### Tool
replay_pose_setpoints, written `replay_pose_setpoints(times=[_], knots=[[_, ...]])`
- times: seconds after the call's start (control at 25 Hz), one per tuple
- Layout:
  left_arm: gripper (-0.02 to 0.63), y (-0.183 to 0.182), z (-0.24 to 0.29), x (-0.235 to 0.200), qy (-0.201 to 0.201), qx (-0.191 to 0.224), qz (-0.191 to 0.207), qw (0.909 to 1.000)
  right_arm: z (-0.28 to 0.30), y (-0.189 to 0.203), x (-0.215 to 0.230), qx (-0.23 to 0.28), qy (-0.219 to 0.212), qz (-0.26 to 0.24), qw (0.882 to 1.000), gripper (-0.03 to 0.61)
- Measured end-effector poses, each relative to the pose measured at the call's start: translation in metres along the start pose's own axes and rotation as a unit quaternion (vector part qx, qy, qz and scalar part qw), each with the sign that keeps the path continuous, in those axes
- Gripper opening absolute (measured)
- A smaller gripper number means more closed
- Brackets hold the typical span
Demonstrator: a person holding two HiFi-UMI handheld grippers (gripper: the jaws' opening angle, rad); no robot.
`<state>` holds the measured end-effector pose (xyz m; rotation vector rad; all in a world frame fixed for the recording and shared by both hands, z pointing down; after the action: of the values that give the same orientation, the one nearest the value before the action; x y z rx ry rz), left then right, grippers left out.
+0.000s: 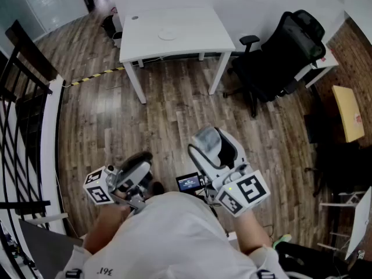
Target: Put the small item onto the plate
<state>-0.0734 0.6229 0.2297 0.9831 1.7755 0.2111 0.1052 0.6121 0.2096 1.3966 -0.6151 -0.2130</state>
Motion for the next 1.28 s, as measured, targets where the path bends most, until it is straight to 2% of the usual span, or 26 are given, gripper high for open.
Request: replay_pose_setpoints(times=[0.64,1.28], knots=[[0.118,-0.001,0.011,-0.004,0.010,-0.001,0.007,0.9999,0.001,-0.011,0.010,0.007,0.014,-0.026,1.000,0.316],[0.118,0.007,0.008,-0.011,-0.005,-0.009,-0.005,0.9999,0.004,0.004,0.014,-0.012,0.015,-0.015,1.000,0.316]])
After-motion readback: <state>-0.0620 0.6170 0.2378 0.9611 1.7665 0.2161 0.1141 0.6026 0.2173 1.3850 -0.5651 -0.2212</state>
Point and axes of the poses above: the fingertips, and each gripper's own axes: z forward along the fingers, x to its right, y out of its underside, the point moved 3 cm from there along -z, backward along the fingers, and after that the axes turned 2 degrees about z, right-handed, at the moved point
